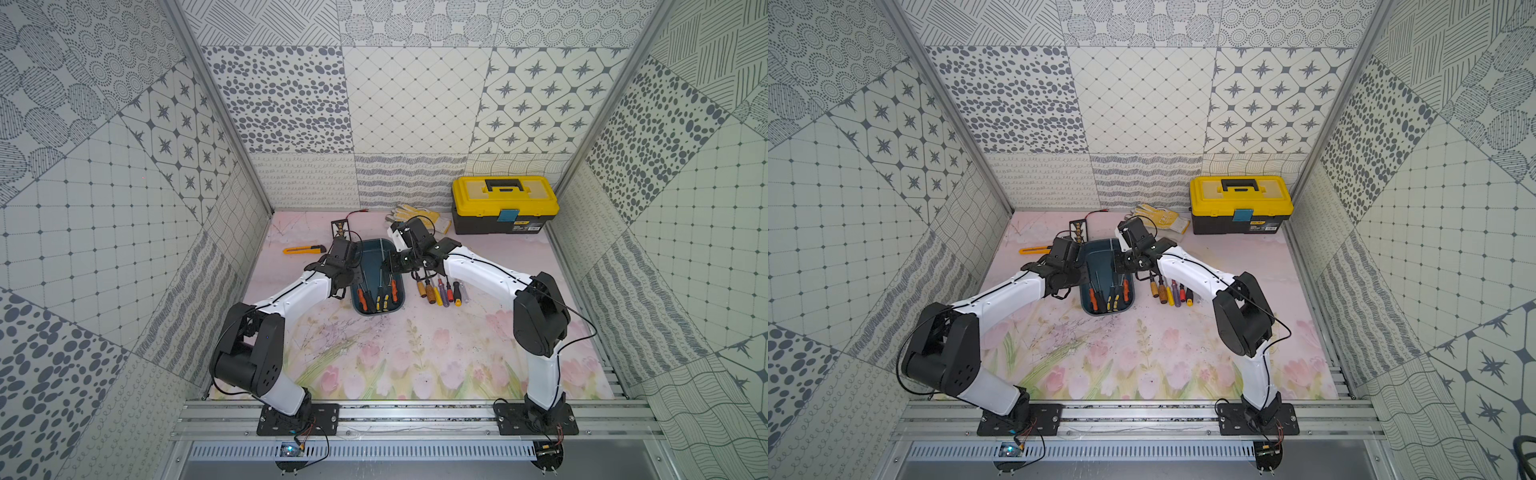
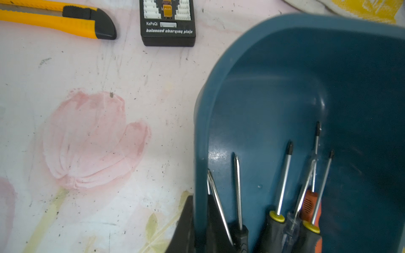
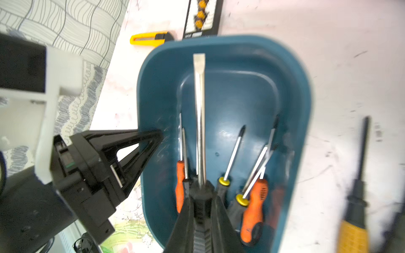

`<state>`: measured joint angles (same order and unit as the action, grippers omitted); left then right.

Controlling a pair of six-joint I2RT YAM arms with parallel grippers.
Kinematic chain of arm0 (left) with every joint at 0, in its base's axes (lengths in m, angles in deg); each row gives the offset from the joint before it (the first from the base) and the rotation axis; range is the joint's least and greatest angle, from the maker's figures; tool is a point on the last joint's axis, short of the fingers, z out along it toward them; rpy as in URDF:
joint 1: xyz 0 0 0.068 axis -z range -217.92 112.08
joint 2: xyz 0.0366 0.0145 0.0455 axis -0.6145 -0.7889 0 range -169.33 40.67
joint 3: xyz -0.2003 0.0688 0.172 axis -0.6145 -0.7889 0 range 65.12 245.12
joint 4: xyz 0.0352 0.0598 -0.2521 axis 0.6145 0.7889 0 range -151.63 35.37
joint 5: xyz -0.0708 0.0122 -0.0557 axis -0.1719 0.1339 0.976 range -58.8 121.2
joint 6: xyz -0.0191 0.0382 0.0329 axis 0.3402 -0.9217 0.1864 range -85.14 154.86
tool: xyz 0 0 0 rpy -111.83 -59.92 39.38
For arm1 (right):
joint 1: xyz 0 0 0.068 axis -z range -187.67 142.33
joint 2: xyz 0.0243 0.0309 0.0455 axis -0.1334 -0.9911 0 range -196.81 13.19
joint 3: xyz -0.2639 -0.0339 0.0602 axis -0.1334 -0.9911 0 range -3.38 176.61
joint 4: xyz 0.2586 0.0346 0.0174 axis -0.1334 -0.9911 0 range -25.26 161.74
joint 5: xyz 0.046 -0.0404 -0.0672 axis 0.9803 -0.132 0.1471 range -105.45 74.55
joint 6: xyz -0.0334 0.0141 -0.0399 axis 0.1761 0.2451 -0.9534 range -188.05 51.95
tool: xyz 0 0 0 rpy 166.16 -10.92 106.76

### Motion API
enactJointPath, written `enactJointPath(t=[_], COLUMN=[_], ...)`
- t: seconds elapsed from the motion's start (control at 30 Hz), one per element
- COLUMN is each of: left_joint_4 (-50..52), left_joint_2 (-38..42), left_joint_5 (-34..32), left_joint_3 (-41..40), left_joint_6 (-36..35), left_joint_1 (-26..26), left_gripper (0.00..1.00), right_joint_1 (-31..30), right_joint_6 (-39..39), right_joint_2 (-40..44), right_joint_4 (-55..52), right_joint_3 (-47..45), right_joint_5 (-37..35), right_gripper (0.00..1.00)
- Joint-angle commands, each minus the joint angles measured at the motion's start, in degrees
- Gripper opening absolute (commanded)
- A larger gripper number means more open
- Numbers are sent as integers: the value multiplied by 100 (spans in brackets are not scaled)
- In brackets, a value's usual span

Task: Take out the screwdriver from the storage box
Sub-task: Place the screwdriver at the center of the board.

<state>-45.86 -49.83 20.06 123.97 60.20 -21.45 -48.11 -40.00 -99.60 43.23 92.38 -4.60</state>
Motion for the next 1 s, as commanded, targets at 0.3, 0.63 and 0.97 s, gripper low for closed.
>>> enactJointPath(t=[0.3, 0.63, 0.97], left_joint_4=[-120, -123, -83], left_joint_2=[297, 295, 317], left_joint_5=[-473, -407, -354], left_joint_3=[-105, -76, -75], left_joint_6=[-273, -302, -309], left_joint_1=[-164, -172, -172], left_gripper=[0, 0, 0], right_joint_1=[265, 251, 259], right_joint_6=[-669, -480, -545], right_joint_2=[-515, -1423, -2009], right_joint_4=[-1561, -1971, -2707], right_joint_3=[336, 1003, 1712], right_joint_5=[-721, -897, -1466], right_gripper=[0, 0, 0])
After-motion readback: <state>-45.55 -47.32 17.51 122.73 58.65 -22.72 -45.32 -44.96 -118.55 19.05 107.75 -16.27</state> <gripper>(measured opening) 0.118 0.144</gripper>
